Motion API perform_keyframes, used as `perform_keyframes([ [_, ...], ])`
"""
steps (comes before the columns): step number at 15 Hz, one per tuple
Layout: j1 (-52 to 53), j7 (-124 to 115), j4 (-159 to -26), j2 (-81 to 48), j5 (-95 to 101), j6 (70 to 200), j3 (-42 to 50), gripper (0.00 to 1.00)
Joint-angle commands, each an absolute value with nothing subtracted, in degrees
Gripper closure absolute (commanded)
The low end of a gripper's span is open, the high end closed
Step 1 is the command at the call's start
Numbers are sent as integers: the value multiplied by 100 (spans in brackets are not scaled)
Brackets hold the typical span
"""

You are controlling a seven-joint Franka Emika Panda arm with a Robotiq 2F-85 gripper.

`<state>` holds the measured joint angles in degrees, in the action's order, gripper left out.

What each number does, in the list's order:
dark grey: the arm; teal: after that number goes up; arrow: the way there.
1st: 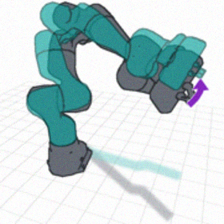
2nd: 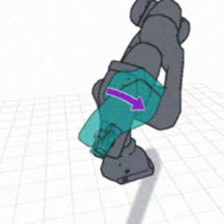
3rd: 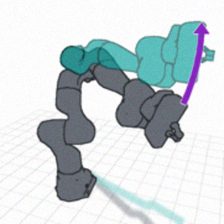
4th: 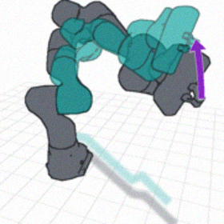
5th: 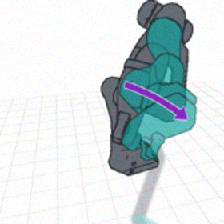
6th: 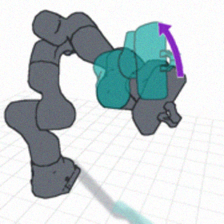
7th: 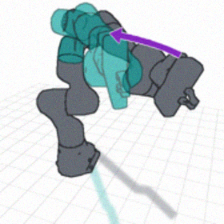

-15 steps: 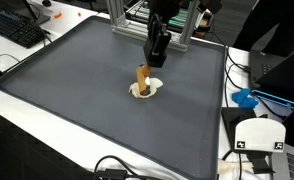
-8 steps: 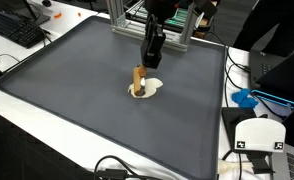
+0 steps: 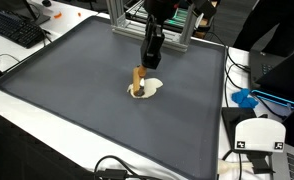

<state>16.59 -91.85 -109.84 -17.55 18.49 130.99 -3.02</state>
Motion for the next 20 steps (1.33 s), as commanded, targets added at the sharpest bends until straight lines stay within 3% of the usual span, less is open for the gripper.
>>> perform_keyframes([
  [1,1498,-8905,-11137,-1868,1350,13321,-430,65],
  [20,1415,-7905,-11244,-1830,314,13253,-546,65],
])
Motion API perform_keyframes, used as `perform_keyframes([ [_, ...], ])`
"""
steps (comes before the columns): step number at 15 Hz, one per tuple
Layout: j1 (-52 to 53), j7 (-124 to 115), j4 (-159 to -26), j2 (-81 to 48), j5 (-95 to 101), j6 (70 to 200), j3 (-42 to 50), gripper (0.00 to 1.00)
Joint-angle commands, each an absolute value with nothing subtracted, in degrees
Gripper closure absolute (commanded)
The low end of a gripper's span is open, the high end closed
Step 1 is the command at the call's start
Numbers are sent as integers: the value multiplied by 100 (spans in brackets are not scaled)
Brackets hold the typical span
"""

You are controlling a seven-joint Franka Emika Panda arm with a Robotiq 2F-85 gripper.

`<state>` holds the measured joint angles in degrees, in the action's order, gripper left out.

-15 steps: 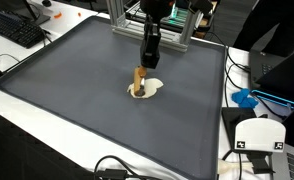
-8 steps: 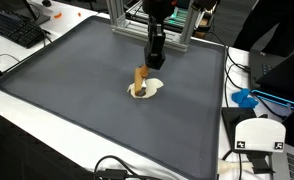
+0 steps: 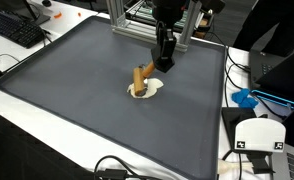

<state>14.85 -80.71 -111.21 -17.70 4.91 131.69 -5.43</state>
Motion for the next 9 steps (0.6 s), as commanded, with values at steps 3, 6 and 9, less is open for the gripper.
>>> perform_keyframes([
  [3,1323,-7648,-11209,-1815,-60,13164,-629,65],
  [6,1263,-7414,-11183,-1809,-424,13083,-629,65],
  [9,1248,-7289,-11179,-1786,-531,13075,-593,65],
])
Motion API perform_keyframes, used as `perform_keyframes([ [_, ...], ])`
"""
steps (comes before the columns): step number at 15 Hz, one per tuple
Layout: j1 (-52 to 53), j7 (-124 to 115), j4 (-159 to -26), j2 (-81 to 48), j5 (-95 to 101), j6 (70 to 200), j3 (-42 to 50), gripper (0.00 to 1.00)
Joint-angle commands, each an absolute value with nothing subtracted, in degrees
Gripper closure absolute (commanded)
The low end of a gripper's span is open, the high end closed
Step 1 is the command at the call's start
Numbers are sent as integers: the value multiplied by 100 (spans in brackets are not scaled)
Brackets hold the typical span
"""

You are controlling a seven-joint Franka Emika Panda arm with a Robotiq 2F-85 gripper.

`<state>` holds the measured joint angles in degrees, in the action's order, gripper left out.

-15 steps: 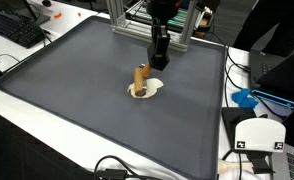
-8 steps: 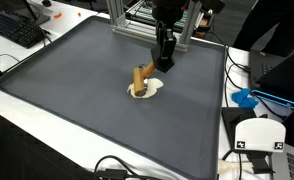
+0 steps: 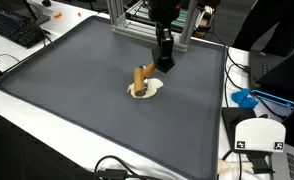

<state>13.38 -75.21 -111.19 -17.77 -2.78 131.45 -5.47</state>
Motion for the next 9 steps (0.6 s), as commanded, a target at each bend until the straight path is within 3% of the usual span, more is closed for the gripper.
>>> perform_keyframes([
  [1,1234,-7247,-11178,-1779,-579,13064,-598,65],
  [9,1127,-6700,-11102,-1762,-1114,12778,-652,65],
])
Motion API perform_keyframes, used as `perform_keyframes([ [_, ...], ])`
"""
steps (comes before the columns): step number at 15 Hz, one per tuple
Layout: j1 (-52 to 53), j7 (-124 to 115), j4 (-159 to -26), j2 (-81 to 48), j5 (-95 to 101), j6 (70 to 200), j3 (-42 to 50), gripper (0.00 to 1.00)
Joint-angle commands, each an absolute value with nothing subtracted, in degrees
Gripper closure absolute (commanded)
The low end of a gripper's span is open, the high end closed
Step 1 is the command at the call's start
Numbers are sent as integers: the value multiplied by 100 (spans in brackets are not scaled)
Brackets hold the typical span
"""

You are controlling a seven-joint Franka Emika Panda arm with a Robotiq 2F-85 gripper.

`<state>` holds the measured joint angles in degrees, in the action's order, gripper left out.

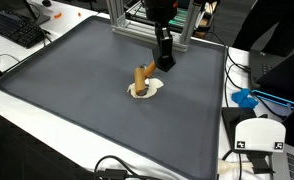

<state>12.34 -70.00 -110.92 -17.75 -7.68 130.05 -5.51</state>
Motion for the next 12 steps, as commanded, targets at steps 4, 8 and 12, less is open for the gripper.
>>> perform_keyframes([
  [4,1097,-6478,-11085,-1765,-1383,12637,-660,65],
  [8,1098,-6355,-11048,-1761,-1544,12472,-634,65],
  [12,1076,-6223,-10965,-1737,-1575,12317,-621,65],
])
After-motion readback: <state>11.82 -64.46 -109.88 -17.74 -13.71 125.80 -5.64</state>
